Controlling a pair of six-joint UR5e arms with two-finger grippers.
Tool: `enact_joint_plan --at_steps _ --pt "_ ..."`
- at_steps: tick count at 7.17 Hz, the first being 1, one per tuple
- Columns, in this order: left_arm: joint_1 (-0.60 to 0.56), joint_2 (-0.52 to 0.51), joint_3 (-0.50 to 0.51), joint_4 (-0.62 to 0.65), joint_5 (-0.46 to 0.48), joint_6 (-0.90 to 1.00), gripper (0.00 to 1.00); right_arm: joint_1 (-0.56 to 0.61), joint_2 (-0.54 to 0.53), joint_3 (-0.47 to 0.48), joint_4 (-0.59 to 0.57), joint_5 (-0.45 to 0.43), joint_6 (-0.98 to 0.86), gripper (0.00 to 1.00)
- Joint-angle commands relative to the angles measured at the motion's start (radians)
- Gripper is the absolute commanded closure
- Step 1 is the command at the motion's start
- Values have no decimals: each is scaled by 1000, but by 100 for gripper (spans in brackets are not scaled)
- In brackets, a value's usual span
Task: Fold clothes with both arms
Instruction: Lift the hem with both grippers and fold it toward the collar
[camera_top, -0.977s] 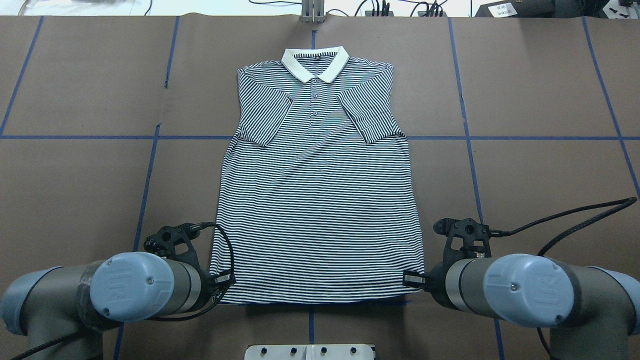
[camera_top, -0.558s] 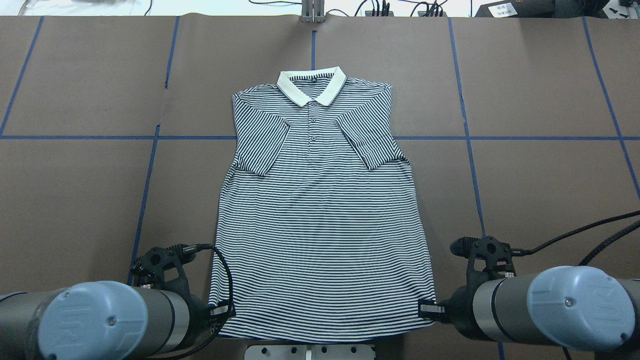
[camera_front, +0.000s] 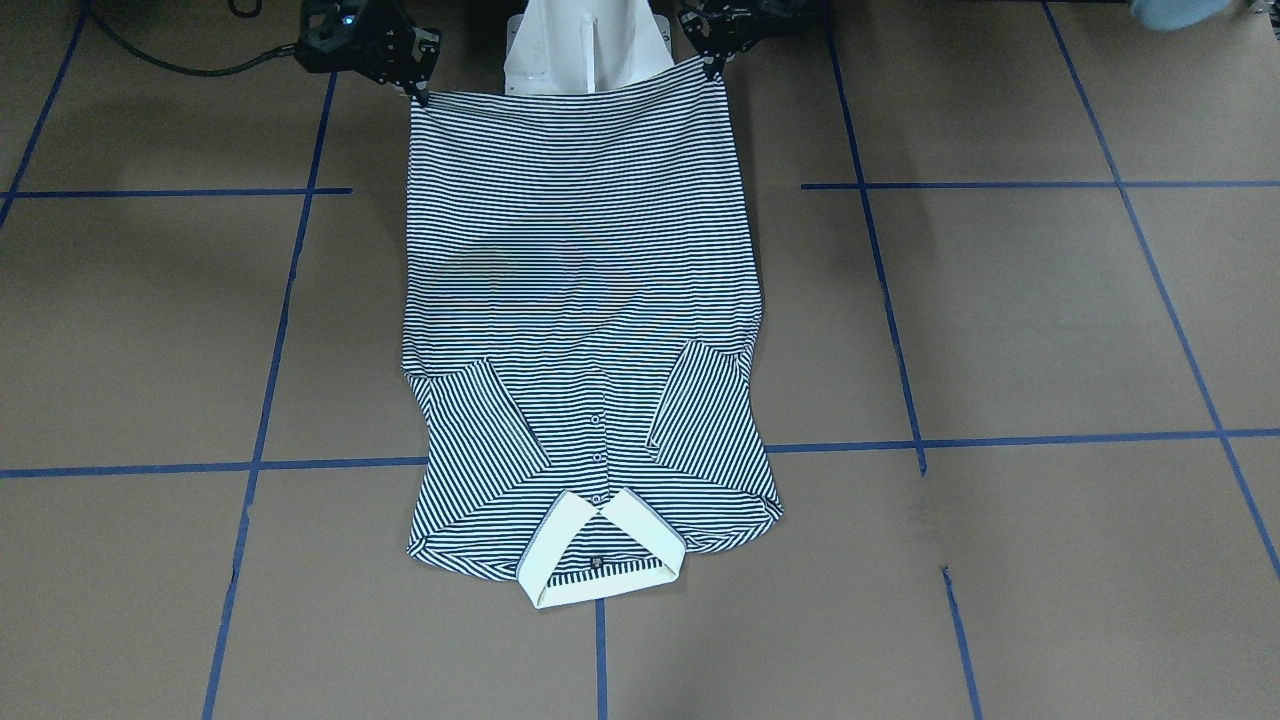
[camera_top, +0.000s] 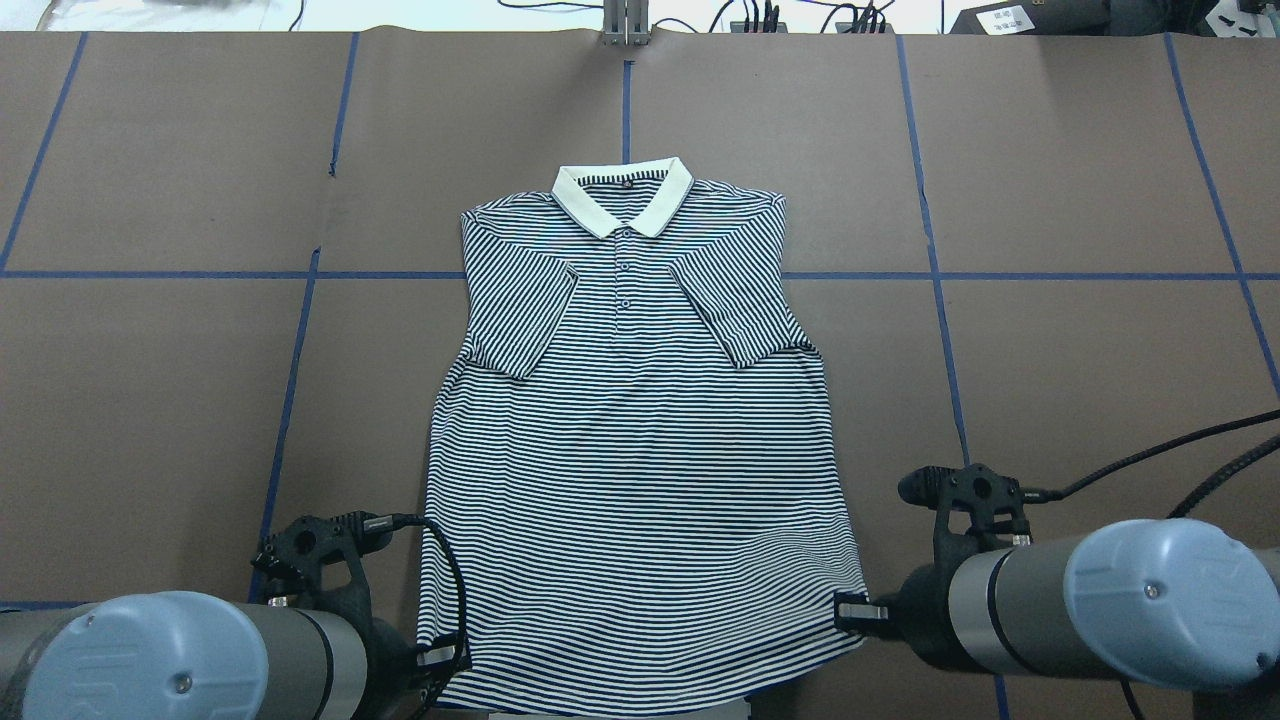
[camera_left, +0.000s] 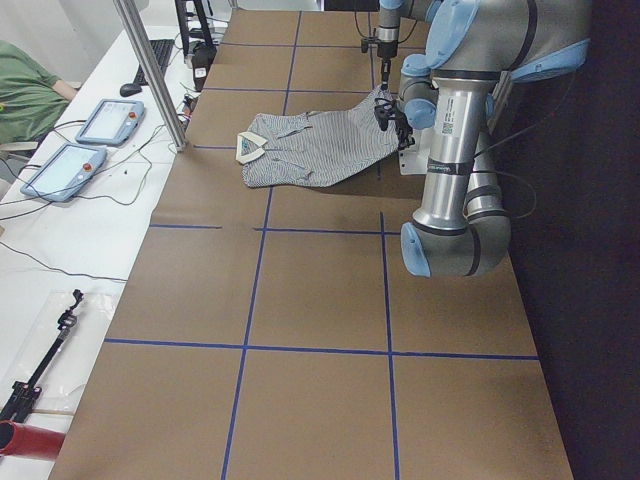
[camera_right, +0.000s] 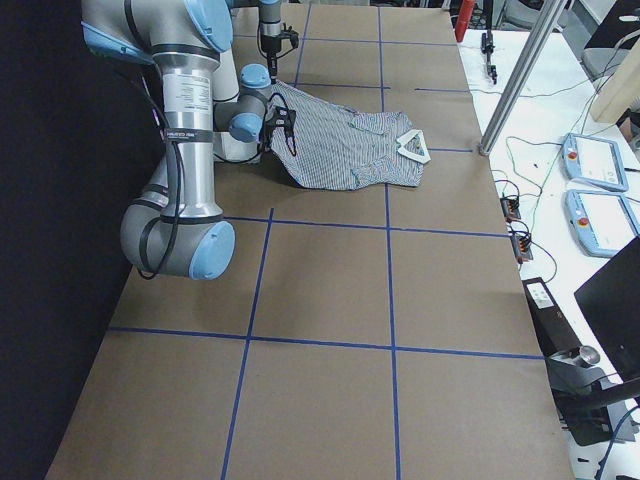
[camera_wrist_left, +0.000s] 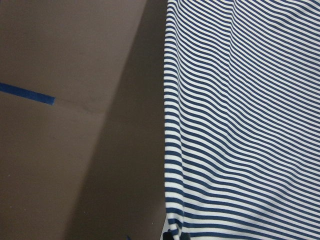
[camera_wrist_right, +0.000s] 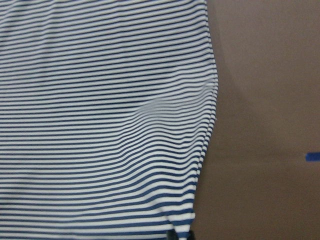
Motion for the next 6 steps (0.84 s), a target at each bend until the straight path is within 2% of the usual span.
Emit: enact_joint_plan --at_steps 1,3,4,5,6 --pt "-130 -26 32 -3 -4 112 100 172 140 -123 5 12 -127 100" --pt "-279 -79 131 -11 -4 211 100 294 286 -298 9 5 -259 100" --pt "-321 -113 194 -22 -4 225 100 359 323 -347 8 6 -310 100" --pt "-364 -121 254 -87 -7 229 100 410 346 -389 9 14 -353 100" --pt "-425 -125 329 -183 -57 251 100 441 384 -436 17 15 -358 100"
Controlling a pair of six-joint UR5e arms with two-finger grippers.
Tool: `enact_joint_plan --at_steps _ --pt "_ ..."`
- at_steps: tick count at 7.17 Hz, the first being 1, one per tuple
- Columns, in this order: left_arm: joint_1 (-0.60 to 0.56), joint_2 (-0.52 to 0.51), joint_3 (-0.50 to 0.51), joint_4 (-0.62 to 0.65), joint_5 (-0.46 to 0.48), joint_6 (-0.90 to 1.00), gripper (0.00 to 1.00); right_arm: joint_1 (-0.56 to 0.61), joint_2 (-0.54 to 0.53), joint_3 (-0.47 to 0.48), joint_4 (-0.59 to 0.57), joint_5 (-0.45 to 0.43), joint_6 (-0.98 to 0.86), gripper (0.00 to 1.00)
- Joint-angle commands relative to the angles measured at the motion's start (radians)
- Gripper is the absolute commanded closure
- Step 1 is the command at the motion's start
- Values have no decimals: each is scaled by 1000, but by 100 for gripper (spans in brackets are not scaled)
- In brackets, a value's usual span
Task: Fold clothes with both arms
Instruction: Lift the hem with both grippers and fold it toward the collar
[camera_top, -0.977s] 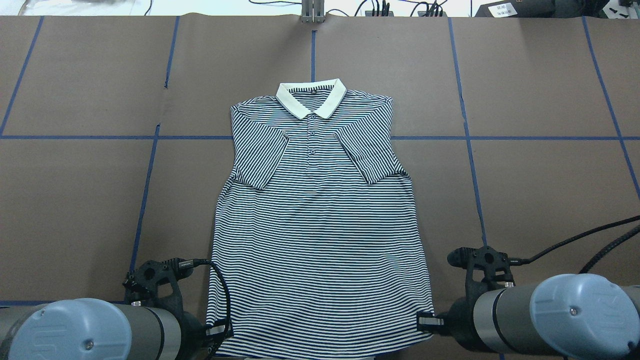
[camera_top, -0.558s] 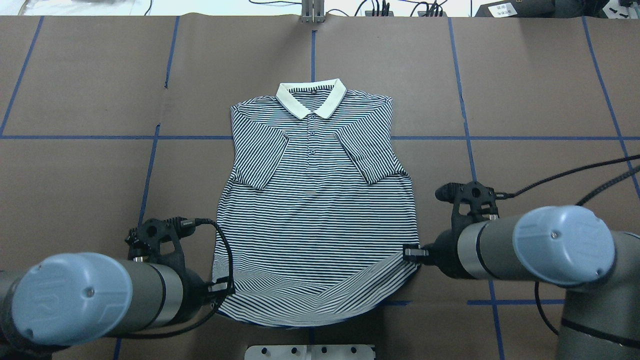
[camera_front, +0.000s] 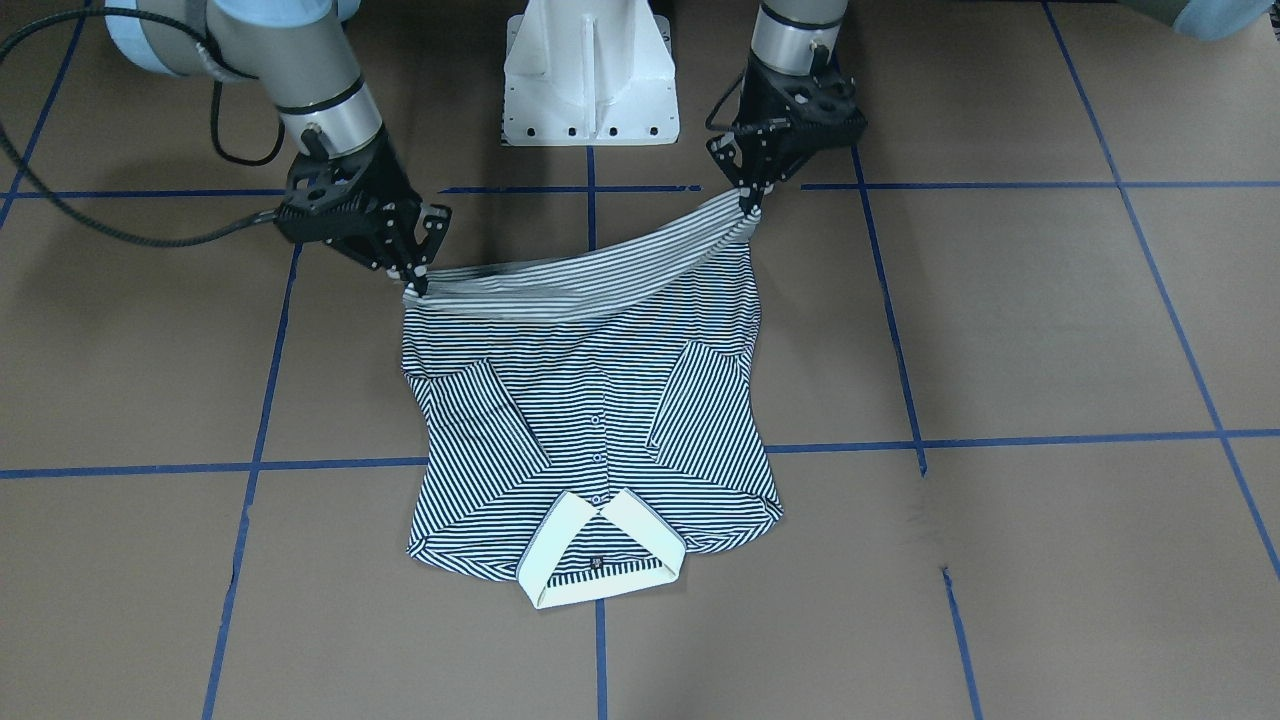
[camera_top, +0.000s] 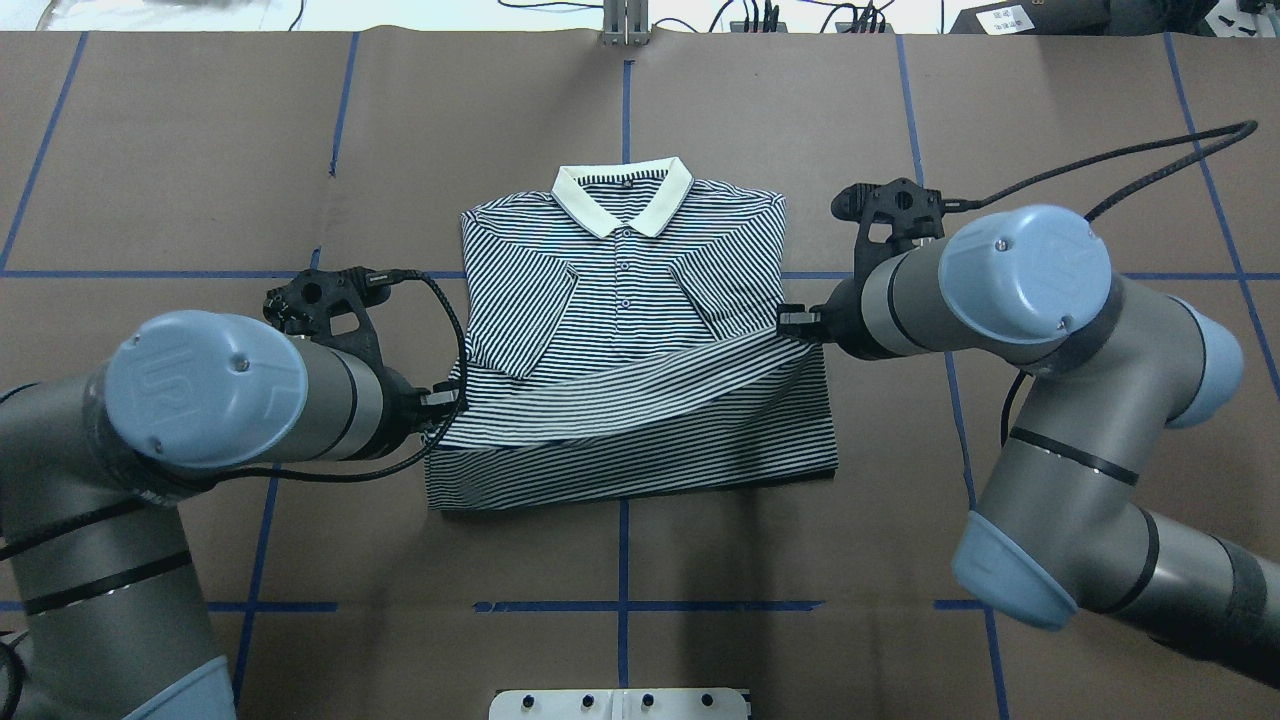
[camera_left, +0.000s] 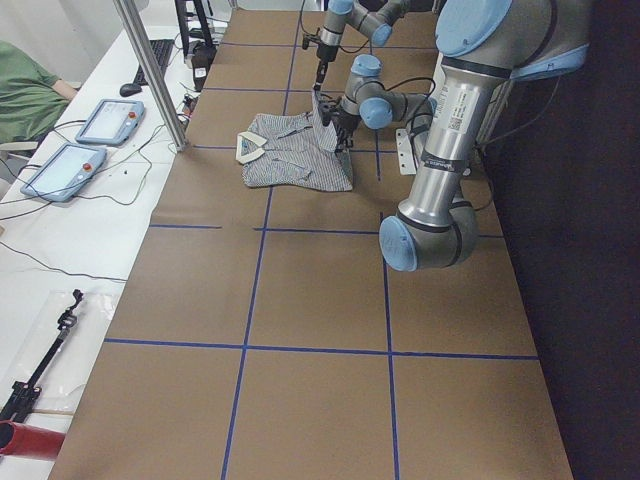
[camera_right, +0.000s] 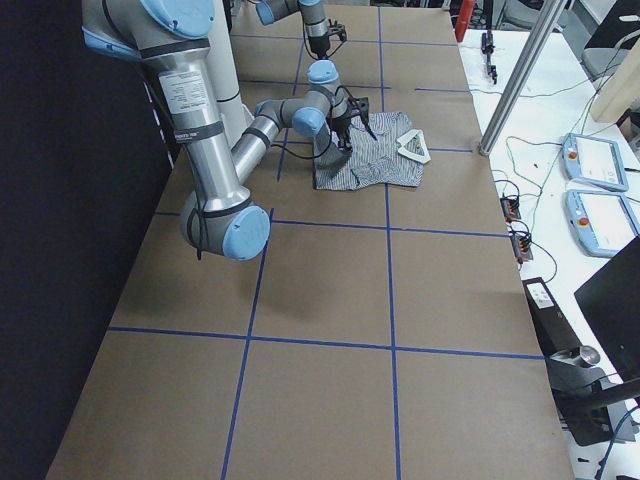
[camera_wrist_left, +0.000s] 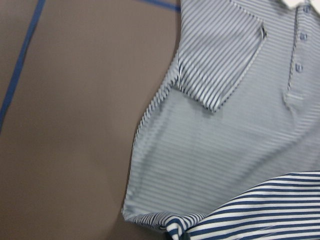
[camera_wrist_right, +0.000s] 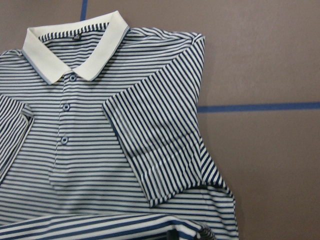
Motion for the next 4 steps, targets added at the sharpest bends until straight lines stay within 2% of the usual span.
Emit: enact_joint_plan --at_steps 1,2,3,4 --pt "-135 -42 160 -144 -73 52 100 67 100 -125 6 4 -29 100" --pt "-196 -88 234 -149 -75 92 100 99 152 -209 28 22 -29 100" --pt "-235 -146 326 -181 -75 105 100 151 188 -315 107 88 -29 100" --pt "-260 -165 416 -271 -76 105 100 191 205 -407 200 125 -31 100"
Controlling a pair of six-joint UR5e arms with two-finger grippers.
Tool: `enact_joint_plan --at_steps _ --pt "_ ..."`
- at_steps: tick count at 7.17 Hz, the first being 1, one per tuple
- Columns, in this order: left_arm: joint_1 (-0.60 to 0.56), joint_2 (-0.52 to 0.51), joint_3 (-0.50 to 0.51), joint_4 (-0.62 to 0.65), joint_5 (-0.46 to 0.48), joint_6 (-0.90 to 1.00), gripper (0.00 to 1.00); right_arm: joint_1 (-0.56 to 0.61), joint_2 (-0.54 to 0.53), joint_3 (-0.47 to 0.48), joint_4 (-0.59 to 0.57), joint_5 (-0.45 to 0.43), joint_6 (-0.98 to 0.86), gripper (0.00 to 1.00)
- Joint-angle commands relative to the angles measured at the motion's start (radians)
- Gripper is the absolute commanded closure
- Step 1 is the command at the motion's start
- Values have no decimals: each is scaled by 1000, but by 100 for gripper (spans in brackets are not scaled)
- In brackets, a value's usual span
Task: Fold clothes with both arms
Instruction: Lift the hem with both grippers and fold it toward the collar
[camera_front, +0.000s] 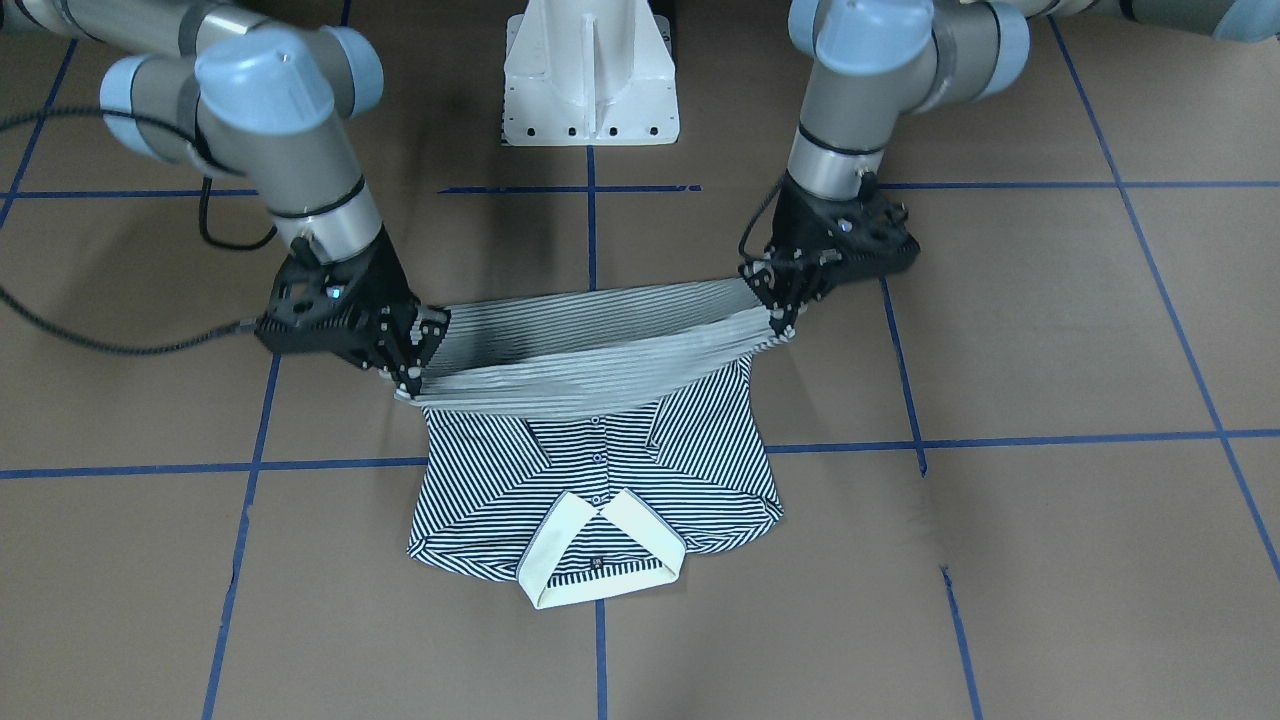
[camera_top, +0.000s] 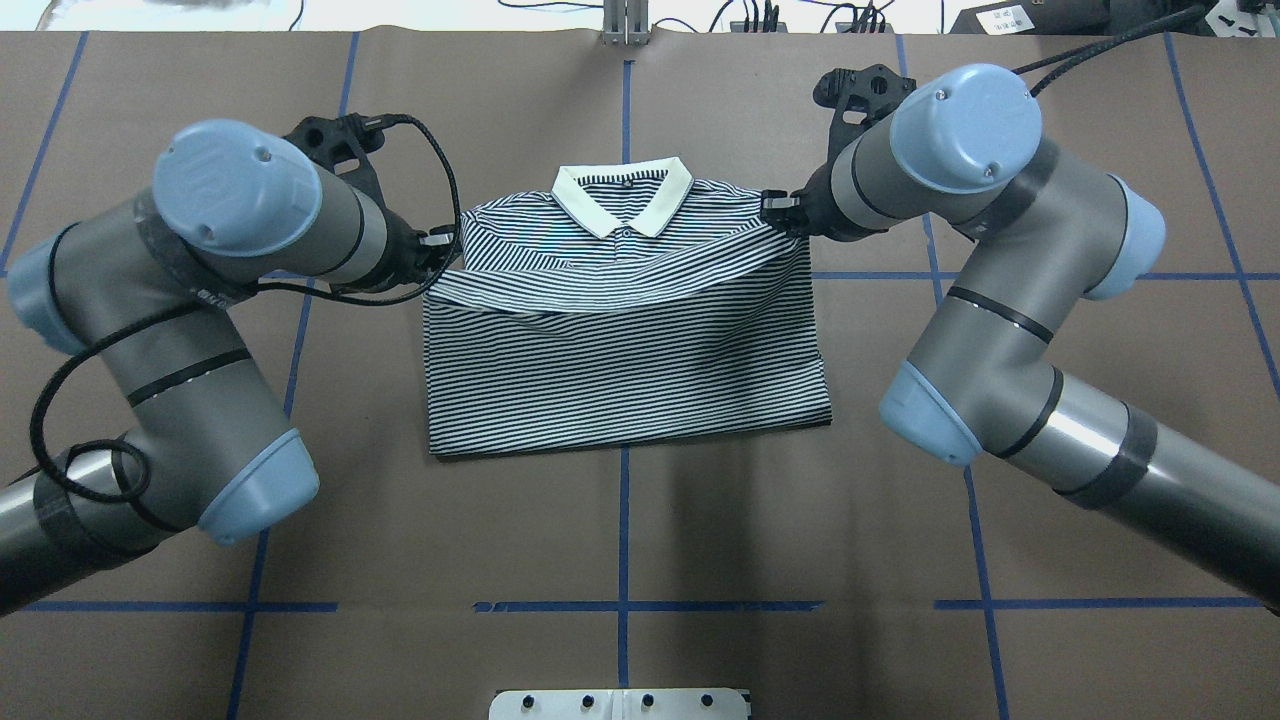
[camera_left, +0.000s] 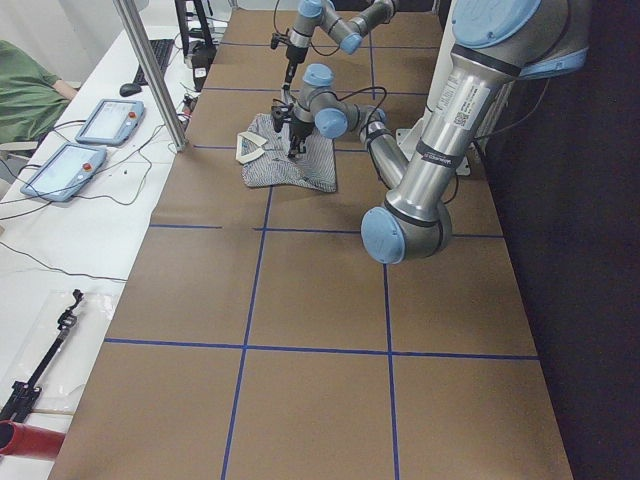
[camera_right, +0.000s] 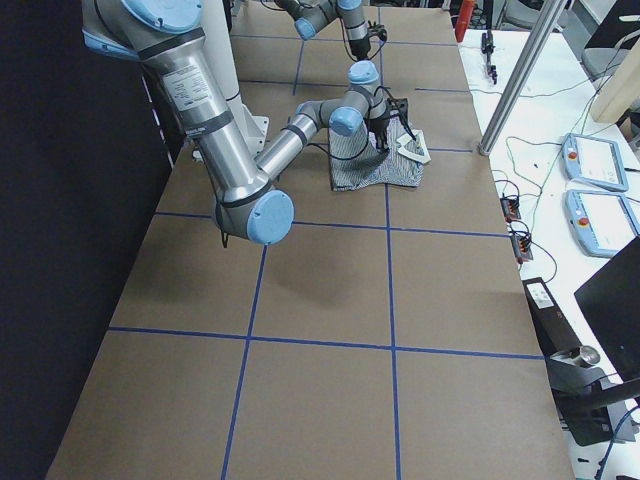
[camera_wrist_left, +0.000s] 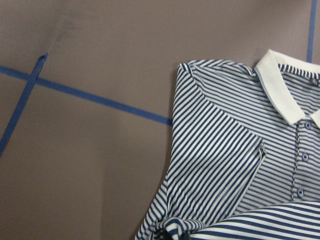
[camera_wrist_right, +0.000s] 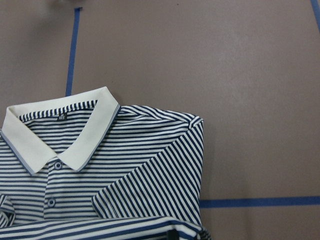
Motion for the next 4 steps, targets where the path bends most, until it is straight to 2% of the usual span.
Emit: enact_joint_plan --at_steps 1,4 --pt "-45 -45 190 -171 -2 10 100 73 51 -184 139 65 -21 100" --pt "-46 -56 318 -292 0 7 100 81 142 -371 188 64 -41 100"
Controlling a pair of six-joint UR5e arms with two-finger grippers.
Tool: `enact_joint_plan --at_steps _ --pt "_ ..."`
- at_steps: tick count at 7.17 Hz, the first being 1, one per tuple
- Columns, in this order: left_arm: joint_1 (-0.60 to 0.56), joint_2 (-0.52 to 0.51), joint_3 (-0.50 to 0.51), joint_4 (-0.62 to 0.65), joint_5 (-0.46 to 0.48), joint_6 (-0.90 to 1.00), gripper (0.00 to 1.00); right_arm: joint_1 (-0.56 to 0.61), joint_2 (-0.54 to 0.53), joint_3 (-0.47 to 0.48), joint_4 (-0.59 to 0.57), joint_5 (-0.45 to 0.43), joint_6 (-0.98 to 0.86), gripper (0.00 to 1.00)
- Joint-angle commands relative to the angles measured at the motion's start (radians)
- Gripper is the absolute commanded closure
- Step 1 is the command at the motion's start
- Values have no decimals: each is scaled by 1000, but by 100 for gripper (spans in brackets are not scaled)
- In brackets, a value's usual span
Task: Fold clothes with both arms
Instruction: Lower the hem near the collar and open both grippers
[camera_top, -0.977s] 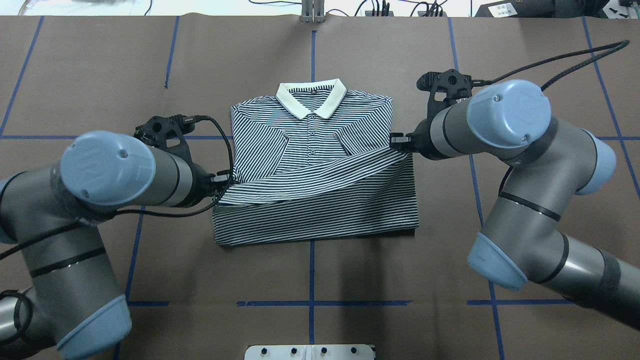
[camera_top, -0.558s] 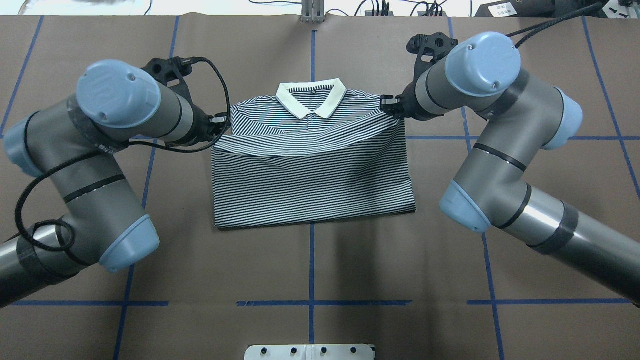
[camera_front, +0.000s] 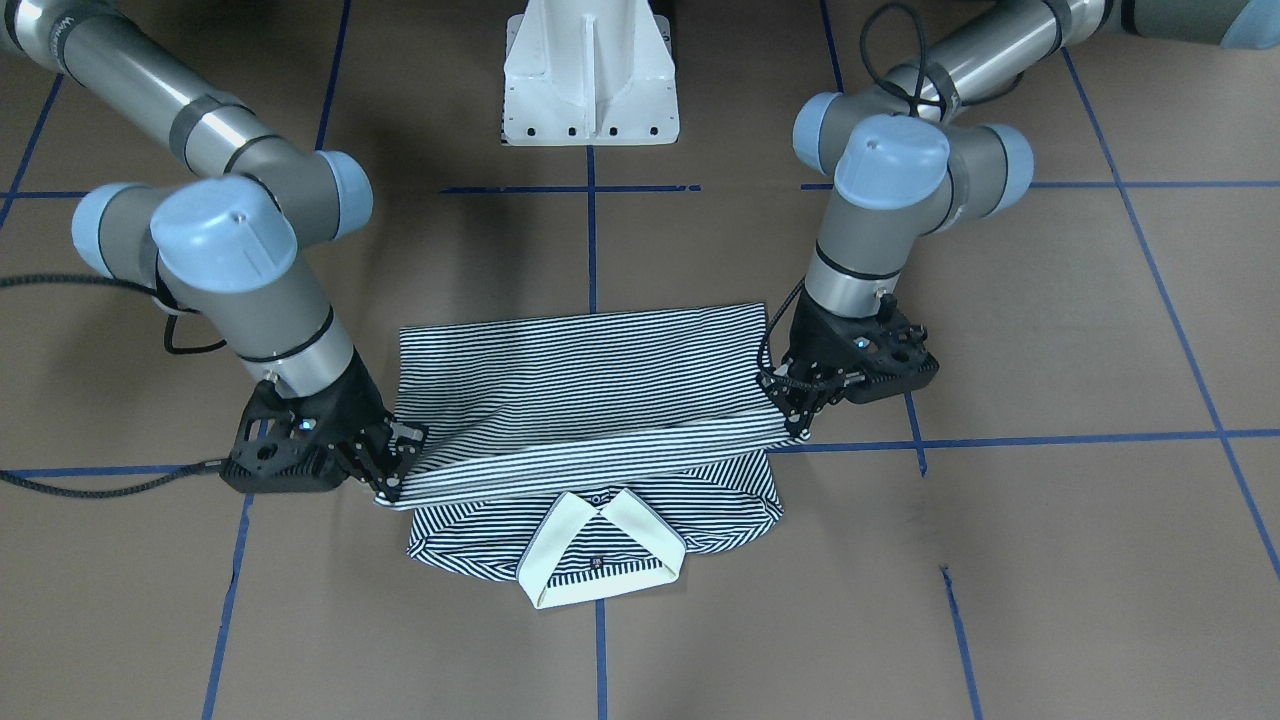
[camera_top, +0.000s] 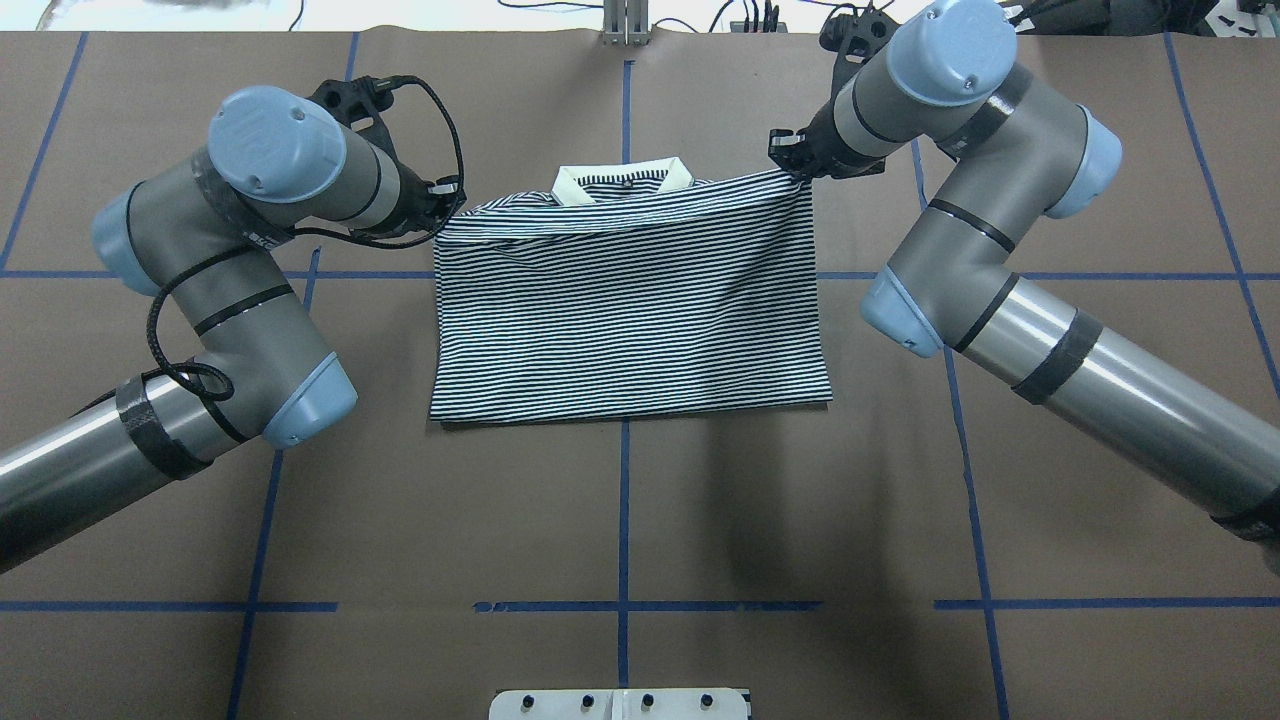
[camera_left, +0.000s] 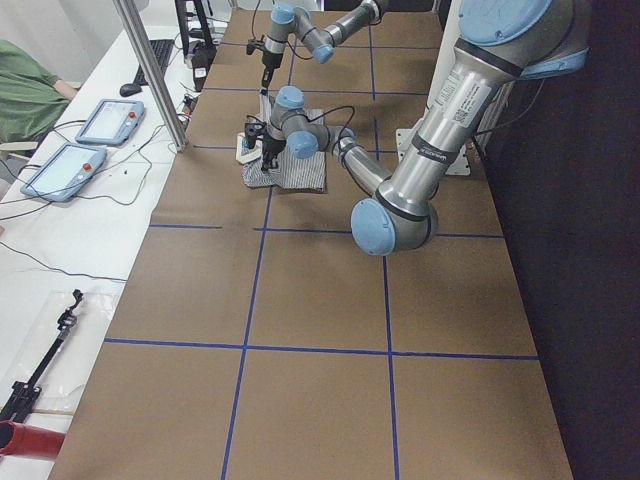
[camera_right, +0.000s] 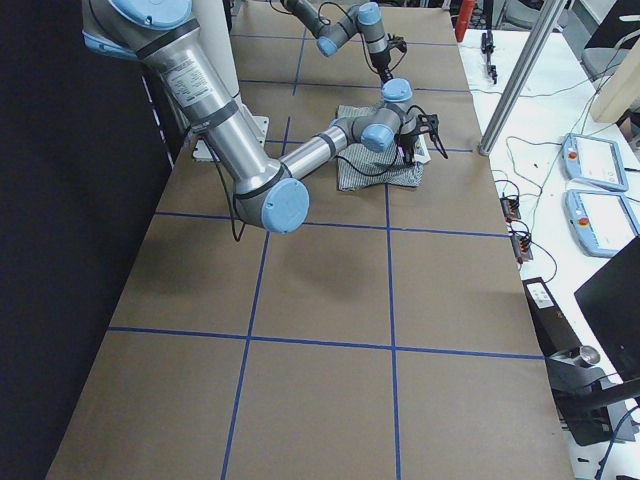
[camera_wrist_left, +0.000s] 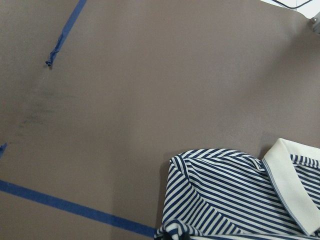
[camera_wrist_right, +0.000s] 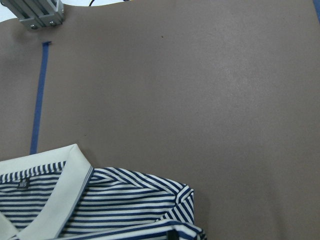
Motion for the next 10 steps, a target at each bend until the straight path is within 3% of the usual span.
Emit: enact_joint_plan --at_steps 1,2,4,8,9,10 --pt "-7 -6 53 -43 1 -1 100 5 39 -110 56 0 -3 100" --pt "-13 -18 77 -46 1 -1 100 4 68 -159 63 2 -3 100" --pt "-25 -65 177 -107 3 -4 100 4 73 -167 63 2 -5 100" --pt "-25 -104 197 -122 1 -9 100 -1 73 -162 101 2 -2 100" --pt "-25 -107 197 -122 1 -6 91 -1 64 -162 124 2 0 70" --pt "-25 -105 197 -121 1 0 29 -10 62 -164 126 -4 -2 1"
